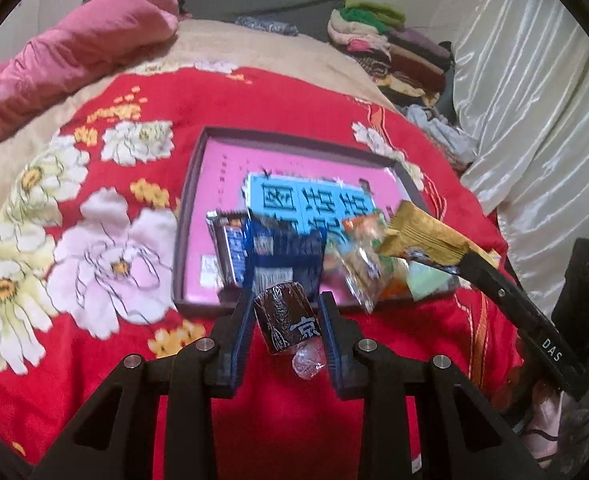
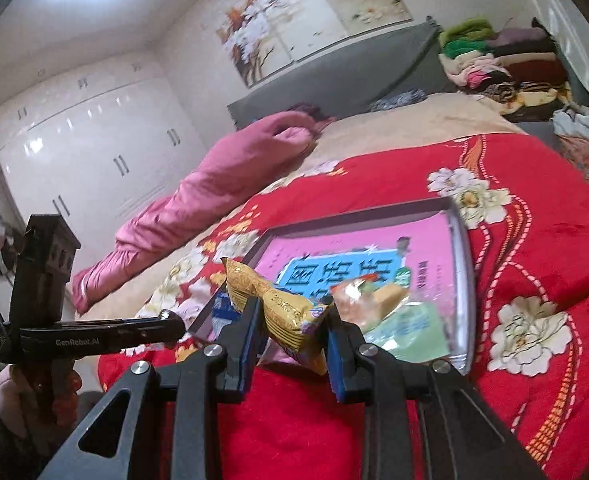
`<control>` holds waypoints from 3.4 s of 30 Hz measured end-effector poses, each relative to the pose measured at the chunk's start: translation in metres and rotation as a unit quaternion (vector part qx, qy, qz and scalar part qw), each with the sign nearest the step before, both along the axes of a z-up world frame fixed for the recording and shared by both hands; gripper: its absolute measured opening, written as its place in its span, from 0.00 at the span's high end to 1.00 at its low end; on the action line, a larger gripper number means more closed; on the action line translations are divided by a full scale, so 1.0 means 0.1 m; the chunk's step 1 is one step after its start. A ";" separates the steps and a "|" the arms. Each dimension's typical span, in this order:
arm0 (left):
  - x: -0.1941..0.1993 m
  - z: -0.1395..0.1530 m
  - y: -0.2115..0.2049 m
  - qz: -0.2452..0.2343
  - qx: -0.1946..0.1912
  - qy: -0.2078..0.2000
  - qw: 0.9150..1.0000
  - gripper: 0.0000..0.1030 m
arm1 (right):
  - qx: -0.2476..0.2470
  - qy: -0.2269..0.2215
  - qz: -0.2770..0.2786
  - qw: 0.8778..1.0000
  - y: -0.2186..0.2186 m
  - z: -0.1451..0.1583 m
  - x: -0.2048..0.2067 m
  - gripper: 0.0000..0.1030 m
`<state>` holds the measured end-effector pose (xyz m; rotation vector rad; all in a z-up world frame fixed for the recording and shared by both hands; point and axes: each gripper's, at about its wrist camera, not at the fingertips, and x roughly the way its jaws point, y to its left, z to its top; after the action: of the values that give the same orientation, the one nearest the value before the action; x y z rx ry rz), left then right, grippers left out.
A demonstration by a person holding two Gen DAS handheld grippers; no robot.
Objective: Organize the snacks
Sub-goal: 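Carry the chocolate into the tray with the left tool while the right tool lowers the wafer bar there, then open both tools to release the chocolate and wafer bar and withdraw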
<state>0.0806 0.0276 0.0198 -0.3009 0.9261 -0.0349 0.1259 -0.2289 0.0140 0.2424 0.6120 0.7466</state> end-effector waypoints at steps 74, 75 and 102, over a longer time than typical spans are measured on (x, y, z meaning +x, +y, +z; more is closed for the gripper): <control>0.21 -0.16 0.25 0.026 0.037 -0.003 0.999 0.36 | -0.180 -0.002 -0.048 0.982 0.20 -0.27 0.07 0.50; 0.19 -0.17 0.24 0.024 0.037 -0.002 0.999 0.36 | -0.181 0.004 -0.043 0.983 0.22 -0.30 0.06 0.50; -0.04 0.00 -0.02 -0.015 0.025 -0.018 0.999 0.27 | -0.127 -0.028 -0.063 0.989 0.28 0.04 0.40 0.48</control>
<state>0.0766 0.0252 0.0197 -0.2384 0.8935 -0.0446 0.1658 -0.2014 0.0181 0.0246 0.6263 0.5450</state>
